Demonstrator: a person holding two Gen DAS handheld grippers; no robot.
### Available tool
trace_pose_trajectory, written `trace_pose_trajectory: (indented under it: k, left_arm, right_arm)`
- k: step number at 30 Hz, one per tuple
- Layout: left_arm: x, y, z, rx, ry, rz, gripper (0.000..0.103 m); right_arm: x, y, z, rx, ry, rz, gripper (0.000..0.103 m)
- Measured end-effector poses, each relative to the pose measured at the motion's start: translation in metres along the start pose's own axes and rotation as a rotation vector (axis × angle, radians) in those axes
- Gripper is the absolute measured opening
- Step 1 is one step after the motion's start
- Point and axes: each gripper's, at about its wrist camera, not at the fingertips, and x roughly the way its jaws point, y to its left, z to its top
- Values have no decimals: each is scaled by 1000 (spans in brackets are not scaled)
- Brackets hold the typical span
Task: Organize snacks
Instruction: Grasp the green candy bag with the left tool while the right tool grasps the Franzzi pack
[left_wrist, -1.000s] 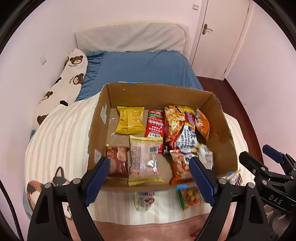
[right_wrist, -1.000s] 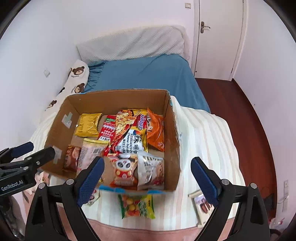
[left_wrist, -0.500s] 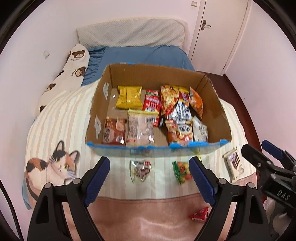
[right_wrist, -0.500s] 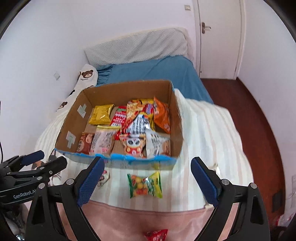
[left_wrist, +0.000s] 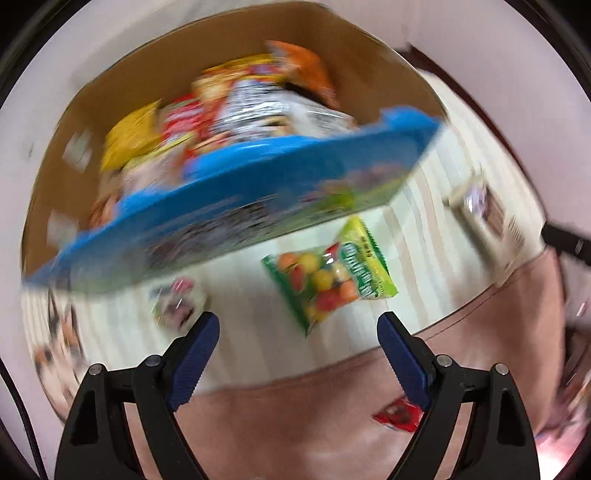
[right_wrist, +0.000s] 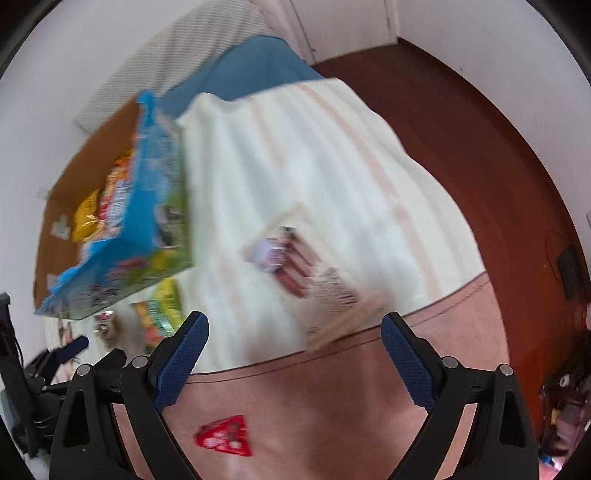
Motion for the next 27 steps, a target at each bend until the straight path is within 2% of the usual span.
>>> trace_pose_trajectory:
  k: [6,8,12,15,18,21,23,27]
  left_arm:
    - [42,-53,16,421,36,171,88]
    - [51,-62,17,502,65,168,88]
    - [63,-73,16,553,107,140,87]
    - [69,-74,14,548,113,128,81]
    - [68,-67,13,492,126,91,65]
    - [64,-58,10,432,130,73,56]
    - [64,-48,4,359,149,68,56]
    - [62,-29,-11,212,181,54,56]
  right_arm:
    - [25,-19,15,-44,30,-18,97]
    - [34,-14,22,-83,46,-27,97]
    - [50,-5,38,-144,82,-28,97]
    - [64,9,49,-185,114,-26,97]
    - [77,17,53,-236,146,-35,97]
    - [93,24,55,-267,185,-46,95]
    - [102,27,54,-280,209,-48,78]
    - [109,32,51,-306,230,-78,70]
